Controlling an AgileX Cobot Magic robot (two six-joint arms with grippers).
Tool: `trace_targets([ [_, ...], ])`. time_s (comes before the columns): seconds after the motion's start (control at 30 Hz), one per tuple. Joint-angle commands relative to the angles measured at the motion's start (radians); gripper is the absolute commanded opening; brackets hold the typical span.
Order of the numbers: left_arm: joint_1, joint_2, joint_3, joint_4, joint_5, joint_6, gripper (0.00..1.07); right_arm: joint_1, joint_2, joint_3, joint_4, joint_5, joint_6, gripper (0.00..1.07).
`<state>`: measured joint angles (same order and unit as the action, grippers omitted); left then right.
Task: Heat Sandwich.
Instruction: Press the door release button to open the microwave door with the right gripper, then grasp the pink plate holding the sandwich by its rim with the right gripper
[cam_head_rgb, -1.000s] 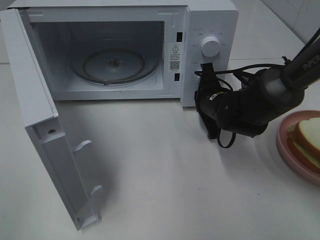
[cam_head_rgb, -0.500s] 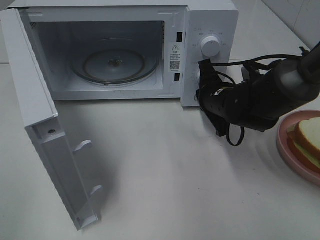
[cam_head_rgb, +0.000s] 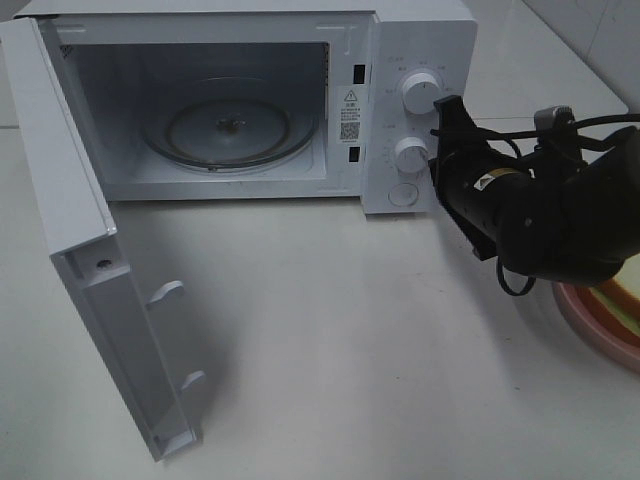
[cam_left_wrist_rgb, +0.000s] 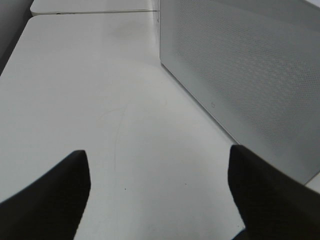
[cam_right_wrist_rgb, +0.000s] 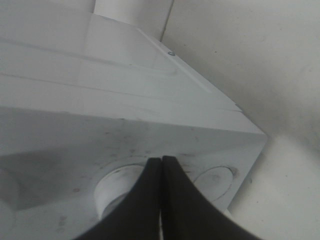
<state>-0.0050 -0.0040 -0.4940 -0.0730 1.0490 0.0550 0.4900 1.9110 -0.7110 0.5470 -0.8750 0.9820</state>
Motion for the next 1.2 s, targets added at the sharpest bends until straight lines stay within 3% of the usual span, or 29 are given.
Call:
trace_targets([
  [0.03,-0.003,-0.022,0.002,-0.003,-0.012,0.0,0.71,-0.001,-0.053,0.038,-0.018,-0.02,-0.043,0.0],
  [0.27,-0.003,-0.022,0.002,-0.003,-0.012,0.0,0.71,-0.001,-0.123,0.077,-0.017,0.026,-0.182,0.0],
  [0.4,-0.003,-0.022,0.002,-0.003,-0.012,0.0,0.71,-0.001,-0.204,0.083,-0.007,0.146,-0.441,0.01],
  [0.57,-0.003,-0.022,0.002,-0.003,-0.012,0.0,0.71,-0.001,-0.245,0.083,-0.007,0.218,-0.535,0.01],
  [0.7,-0.003,-0.022,0.002,-0.003,-0.012,0.0,0.71,-0.001,-0.353,0.083,-0.007,0.374,-0.78,0.02],
  [0.9,-0.003,-0.022,0.002,-0.003,-0.012,0.0,0.71,-0.001,-0.448,0.082,-0.007,0.514,-0.947,0.03],
  [1.03,-0.003,-0.022,0.002,-0.003,-0.012,0.0,0.71,-0.006,-0.498,0.045,-0.009,0.682,-1.012,0.04],
  [1.13,-0.003,-0.022,0.002,-0.003,-0.012,0.0,0.71,-0.062,-0.513,-0.045,-0.02,0.907,-1.056,0.04],
  [1.2,-0.003,-0.022,0.002,-0.003,-0.012,0.0,0.71,-0.079,-0.513,-0.061,-0.028,0.945,-1.057,0.04],
])
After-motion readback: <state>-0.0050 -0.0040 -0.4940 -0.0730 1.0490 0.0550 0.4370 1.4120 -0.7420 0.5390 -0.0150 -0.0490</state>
